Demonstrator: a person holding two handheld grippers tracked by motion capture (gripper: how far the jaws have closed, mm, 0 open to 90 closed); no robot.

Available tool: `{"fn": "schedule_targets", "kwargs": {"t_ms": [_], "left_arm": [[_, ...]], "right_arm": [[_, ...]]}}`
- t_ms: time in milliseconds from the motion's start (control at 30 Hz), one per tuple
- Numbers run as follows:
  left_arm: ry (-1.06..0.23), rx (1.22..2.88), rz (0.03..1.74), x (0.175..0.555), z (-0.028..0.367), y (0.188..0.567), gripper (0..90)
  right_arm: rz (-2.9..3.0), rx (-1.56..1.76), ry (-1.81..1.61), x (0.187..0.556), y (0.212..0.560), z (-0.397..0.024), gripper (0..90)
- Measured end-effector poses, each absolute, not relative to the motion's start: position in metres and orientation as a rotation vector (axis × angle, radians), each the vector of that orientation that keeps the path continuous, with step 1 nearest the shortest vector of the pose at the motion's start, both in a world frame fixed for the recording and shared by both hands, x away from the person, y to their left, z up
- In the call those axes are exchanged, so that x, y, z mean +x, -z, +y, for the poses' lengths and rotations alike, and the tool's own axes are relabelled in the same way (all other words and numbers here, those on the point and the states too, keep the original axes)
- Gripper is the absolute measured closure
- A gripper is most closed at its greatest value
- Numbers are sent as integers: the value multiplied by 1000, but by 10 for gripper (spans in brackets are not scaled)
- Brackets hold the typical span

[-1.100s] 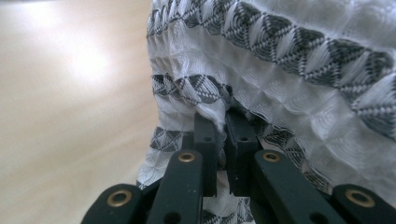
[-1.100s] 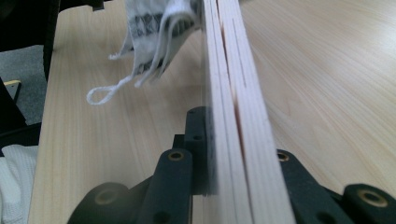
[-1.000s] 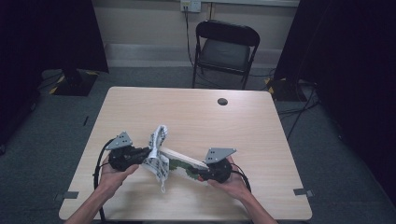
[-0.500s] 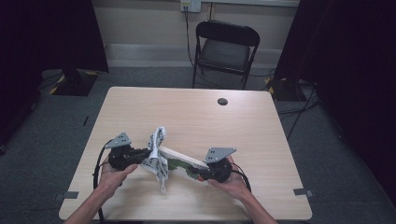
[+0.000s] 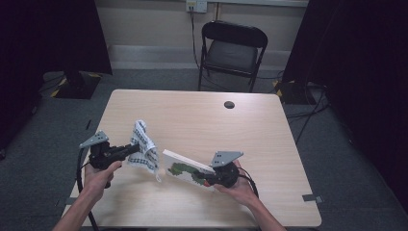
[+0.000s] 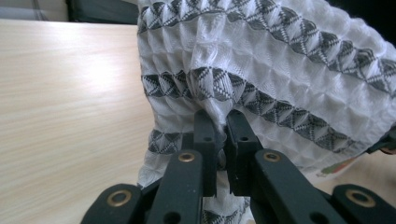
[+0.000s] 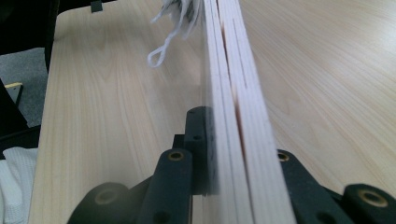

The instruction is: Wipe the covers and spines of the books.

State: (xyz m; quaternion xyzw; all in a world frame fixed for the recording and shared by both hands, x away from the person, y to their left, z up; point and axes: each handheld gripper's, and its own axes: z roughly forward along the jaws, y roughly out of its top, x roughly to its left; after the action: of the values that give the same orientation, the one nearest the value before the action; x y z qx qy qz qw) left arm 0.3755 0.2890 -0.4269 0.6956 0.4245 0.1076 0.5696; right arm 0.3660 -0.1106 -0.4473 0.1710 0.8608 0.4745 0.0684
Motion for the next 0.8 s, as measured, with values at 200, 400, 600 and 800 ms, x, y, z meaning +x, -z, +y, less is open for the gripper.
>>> {"fn": "schedule_targets", "kwargs": {"t_ms": [200, 400, 600, 800], "left_arm": [[-328, 1692, 1058, 377, 293, 431, 848], [-382, 1839, 1118, 383, 291, 446, 847], [-369, 1924, 1194, 387, 300, 463, 843], [-357, 1972, 1254, 392, 302, 476, 833]], "right_arm": [[2584, 520, -1422, 367, 447, -112, 794], [2575, 538, -1415, 369, 447, -117, 794], [2575, 534, -1412, 369, 447, -116, 793], [2575, 534, -1413, 369, 447, -117, 794]]}}
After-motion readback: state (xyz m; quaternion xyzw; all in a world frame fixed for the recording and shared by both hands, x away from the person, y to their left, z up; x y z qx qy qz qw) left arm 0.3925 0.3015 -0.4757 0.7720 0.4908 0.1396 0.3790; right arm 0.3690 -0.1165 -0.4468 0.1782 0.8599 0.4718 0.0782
